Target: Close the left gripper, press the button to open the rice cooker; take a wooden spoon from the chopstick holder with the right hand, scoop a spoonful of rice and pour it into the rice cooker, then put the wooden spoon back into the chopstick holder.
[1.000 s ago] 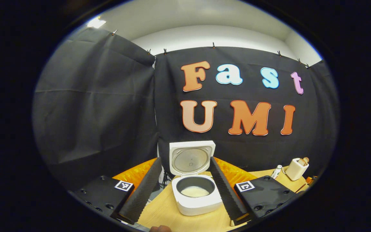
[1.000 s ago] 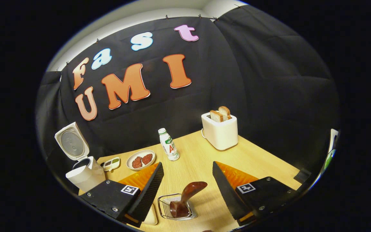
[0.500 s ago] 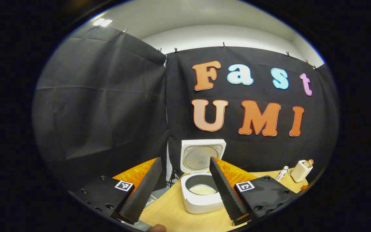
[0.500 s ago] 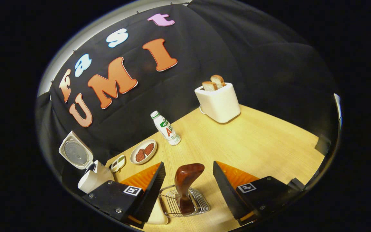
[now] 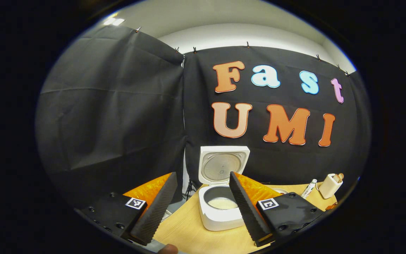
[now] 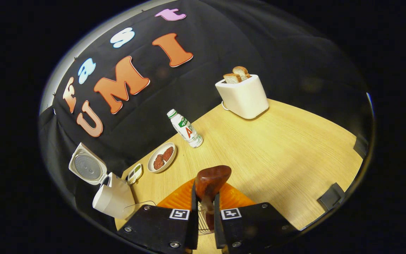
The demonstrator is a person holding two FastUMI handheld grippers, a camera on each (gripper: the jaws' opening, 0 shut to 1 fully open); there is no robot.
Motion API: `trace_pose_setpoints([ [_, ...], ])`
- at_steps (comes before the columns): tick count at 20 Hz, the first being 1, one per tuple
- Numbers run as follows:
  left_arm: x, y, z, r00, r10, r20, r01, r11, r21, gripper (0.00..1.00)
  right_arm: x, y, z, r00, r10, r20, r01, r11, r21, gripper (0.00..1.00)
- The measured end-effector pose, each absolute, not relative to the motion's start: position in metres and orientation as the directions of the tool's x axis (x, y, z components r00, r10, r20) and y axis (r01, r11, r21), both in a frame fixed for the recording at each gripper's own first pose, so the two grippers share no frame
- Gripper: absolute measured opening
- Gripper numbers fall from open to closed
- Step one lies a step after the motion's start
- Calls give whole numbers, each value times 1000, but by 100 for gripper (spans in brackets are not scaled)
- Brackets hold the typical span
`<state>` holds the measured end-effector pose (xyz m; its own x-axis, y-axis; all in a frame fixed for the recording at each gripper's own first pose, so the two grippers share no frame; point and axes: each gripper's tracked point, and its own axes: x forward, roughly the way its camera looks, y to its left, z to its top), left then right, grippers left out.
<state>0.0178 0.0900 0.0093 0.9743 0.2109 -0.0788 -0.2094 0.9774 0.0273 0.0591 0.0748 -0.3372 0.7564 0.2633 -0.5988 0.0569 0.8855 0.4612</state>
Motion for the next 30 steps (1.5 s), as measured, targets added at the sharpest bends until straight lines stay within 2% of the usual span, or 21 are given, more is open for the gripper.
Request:
trace_pose_setpoints([
  [2,17,90,13,975,209,-71,-207,978,29,100,63,76,-330,774,238,-587,47,903,428,8],
  [4,17,89,15,977,206,-64,-204,978,36,100,63,81,-319,783,233,-577,21,917,399,3],
  [9,14,84,22,981,189,-46,-187,981,45,97,61,90,-286,800,232,-553,-49,945,325,3],
  [13,15,80,18,985,168,-51,-166,985,39,100,60,96,-251,831,229,-508,-101,958,267,3],
  [21,16,91,9,985,160,-68,-157,987,46,97,51,158,-190,848,348,-399,-254,929,271,2],
  [22,16,94,9,984,161,-70,-158,986,47,100,50,169,-191,844,365,-392,-276,924,265,2],
  [30,12,112,8,980,181,-83,-175,981,80,100,29,249,-226,782,461,-420,-411,887,208,2],
])
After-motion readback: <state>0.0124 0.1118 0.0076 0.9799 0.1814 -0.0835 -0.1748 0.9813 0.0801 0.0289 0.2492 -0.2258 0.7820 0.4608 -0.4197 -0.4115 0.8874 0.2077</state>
